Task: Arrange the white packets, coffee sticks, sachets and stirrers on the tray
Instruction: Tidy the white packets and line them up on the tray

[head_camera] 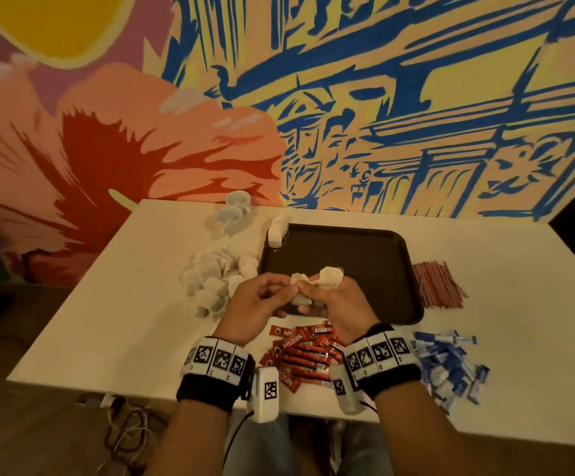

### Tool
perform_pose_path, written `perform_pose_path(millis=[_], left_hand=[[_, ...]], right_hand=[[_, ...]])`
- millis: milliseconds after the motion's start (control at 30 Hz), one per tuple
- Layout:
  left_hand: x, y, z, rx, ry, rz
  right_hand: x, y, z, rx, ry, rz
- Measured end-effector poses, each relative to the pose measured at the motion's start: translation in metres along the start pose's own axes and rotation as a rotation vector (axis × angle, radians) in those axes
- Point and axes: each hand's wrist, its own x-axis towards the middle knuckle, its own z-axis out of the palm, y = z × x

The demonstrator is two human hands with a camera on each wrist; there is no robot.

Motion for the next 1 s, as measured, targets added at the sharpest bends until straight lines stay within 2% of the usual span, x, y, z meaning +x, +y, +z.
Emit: perform_pose_path(millis=[167,300,467,600,767,867,1000], left_hand=[[-0.012,0.001,0.000,-0.095,0.021,-0.042],[-0.018,0.008,0.000,-0.405,0.188,-0.079],[-0.022,0.005,-0.008,-0.508,0.355,-0.073],[-0.029,0.003,-0.015,-0.573,0.438,-0.075],[-0.040,-0.005,-0.018,-0.462,0.347,-0.134],[-0.047,-0.014,-0.015,-0.378,0.241,-0.140],[-0.055,-0.019,-0.008,-0.316,0.130,-0.135]], right_hand=[[-0.009,0.004,-0.001,0.012,-0.070,-0.033],[-0.013,0.002,-0.009,0.035,-0.025,-0.031],[-0.021,0.003,-0.014,0.007,-0.026,-0.026],[-0.025,0.004,-0.020,0.021,0.047,-0.020],[-0.029,0.004,-0.027,0.002,0.117,-0.055],[-0.034,0.006,-0.025,-0.127,0.137,-0.088],[-0.040,0.012,-0.013,-0.183,0.102,-0.016]])
